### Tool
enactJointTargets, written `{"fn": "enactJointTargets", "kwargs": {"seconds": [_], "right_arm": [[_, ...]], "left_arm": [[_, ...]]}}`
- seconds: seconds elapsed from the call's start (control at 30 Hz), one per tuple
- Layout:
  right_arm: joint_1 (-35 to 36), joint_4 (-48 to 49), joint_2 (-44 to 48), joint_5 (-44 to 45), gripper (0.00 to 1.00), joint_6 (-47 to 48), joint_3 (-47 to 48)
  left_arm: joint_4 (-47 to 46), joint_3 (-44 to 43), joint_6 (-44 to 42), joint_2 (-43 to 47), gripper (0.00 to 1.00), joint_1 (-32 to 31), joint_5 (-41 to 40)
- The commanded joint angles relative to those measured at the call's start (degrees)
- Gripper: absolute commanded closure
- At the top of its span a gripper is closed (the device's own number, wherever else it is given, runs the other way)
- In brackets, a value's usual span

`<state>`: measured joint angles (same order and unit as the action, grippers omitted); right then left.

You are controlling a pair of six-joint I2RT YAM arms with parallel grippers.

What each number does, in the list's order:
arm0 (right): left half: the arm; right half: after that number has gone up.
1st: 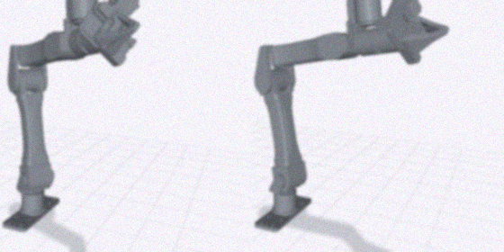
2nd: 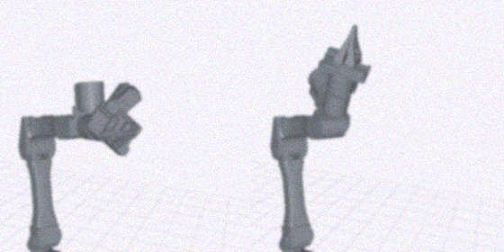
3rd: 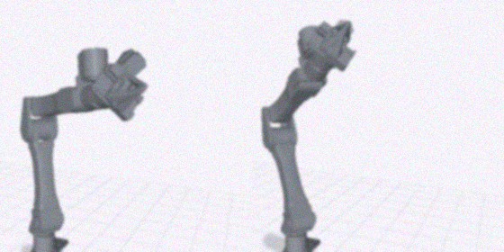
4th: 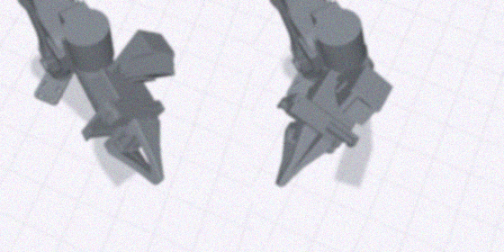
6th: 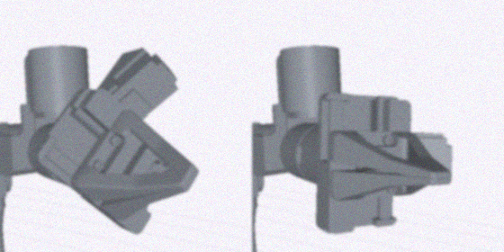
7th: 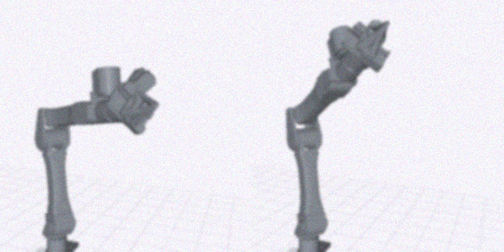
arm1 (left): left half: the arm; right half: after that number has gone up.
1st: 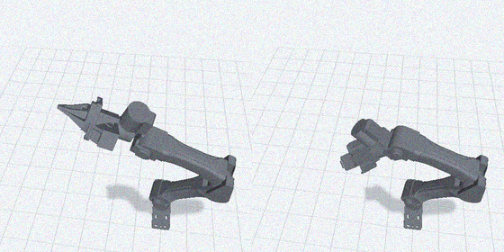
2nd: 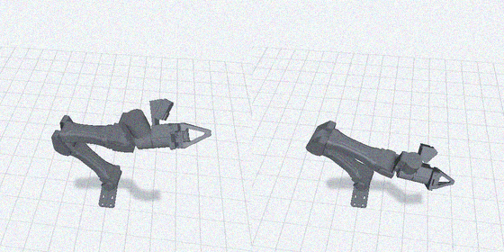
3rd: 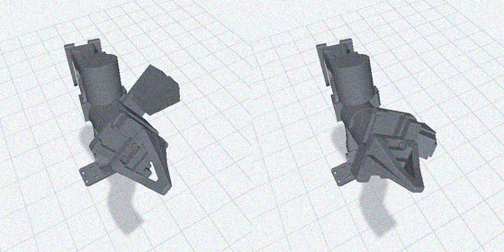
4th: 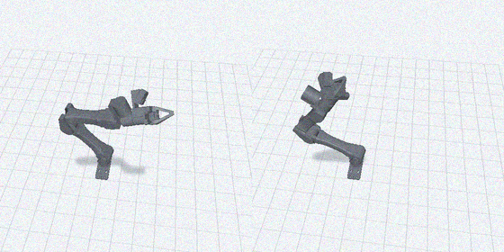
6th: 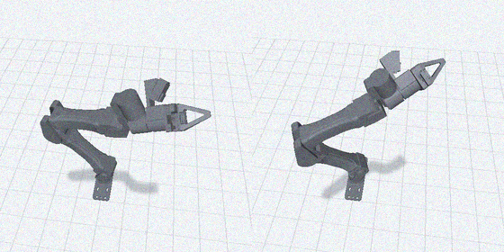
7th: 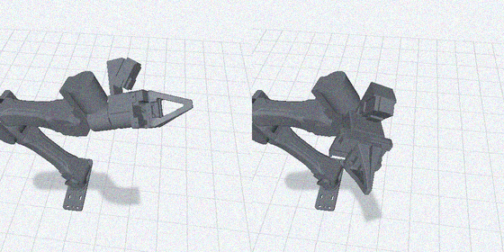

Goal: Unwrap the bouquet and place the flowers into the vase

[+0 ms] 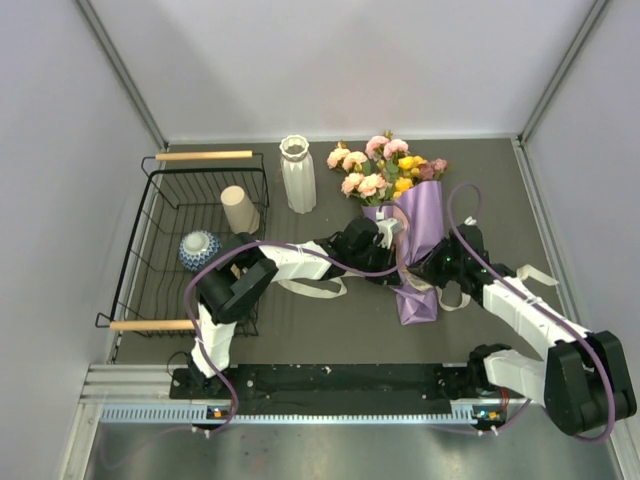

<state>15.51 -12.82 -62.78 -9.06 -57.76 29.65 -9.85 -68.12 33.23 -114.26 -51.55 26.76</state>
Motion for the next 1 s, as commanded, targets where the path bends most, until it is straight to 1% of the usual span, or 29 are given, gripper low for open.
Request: {"fn": "enactJointTargets", "kwargs": {"seconds": [0.0,0.07,0.23,0.33,0.4,0.53,0.73,0.83,0.87,0.9,0.97], "right_arm": [[-0.3,4.0,0.5,0.8,0.86,-3.8,-1.8],[-0.2,5.8,-0.2,0.8,0.86,-4.7,-2.4],[-0.2,6.0,-1.5,1.6,0.86,-8.2,-3.7],[-0.3,5.2,-0.4,4.3,0.85,-10.8,-4.7],[-0.2,2.7,0.4,7.4,0.86,-14.6,-5.2],[-0.2,2.7,0.5,10.4,0.86,-18.4,-6.3],[-0.2,3.4,0.5,9.7,0.79,-22.3,-5.5],[-0.3,3.4,1.1,10.3,0.72,-23.9,-5.5],[-0.2,3.4,1.1,10.5,0.72,-24.3,-5.6],[-0.2,3.4,0.7,10.6,0.68,-24.8,-5.7],[-0.2,3.6,-0.9,10.1,0.68,-26.1,-5.8]], "left_arm": [[1.9,-0.4,-1.2,1.5,0.99,-0.5,0.0],[1.9,-0.6,-1.2,1.2,0.99,-0.6,0.2],[2.4,-1.1,-1.6,1.1,0.99,-0.7,0.3],[2.6,-0.9,-1.7,1.0,0.99,-0.7,0.2],[2.6,-0.8,-1.8,0.8,0.99,-0.7,0.2],[2.6,-0.5,-1.8,0.6,0.99,-0.7,0.2],[2.6,-0.6,-1.9,0.1,0.99,-0.7,-0.1],[2.7,-0.8,-1.9,-0.4,0.99,-0.7,0.0],[2.7,-0.9,-1.9,-0.4,0.99,-0.7,0.0],[2.7,-0.9,-1.9,-0.4,0.99,-0.7,0.0],[2.7,-0.8,-1.8,-0.5,0.99,-0.8,-0.1]]}}
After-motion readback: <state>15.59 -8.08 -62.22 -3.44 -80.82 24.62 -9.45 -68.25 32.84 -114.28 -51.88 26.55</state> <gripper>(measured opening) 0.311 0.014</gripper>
